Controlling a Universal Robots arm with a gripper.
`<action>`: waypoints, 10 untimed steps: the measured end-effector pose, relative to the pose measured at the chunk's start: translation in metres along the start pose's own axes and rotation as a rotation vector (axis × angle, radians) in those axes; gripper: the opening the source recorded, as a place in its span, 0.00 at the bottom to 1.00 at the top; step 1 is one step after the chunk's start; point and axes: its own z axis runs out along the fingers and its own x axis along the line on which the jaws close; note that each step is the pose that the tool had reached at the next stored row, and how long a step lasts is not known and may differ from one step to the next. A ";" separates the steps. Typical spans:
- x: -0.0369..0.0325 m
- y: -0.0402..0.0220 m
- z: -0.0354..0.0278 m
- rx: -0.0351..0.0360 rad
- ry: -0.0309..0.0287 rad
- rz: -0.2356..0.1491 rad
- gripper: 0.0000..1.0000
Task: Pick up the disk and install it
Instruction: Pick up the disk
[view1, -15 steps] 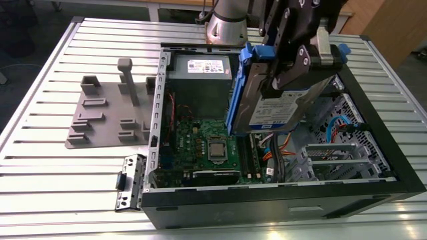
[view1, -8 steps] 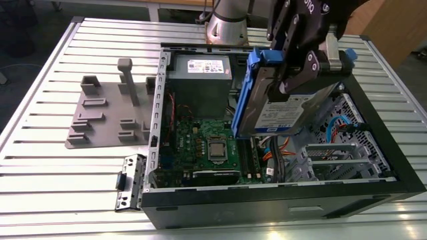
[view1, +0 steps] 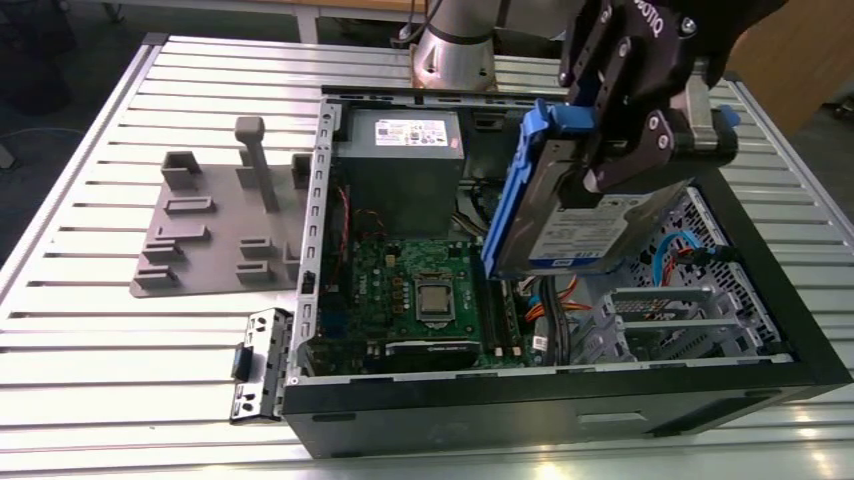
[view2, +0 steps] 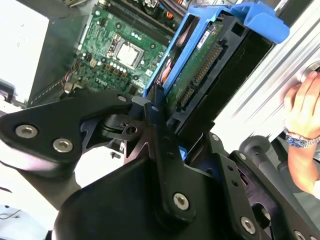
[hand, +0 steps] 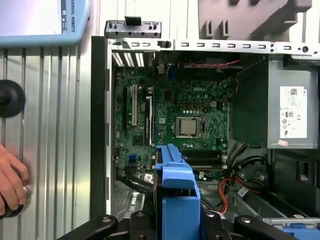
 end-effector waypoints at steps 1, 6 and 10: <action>0.0001 -0.0024 0.0000 0.0000 0.0000 0.001 0.36; 0.0008 -0.0147 0.0001 -0.0002 0.0000 0.003 0.36; 0.0014 -0.0240 0.0002 -0.0004 0.0001 0.005 0.36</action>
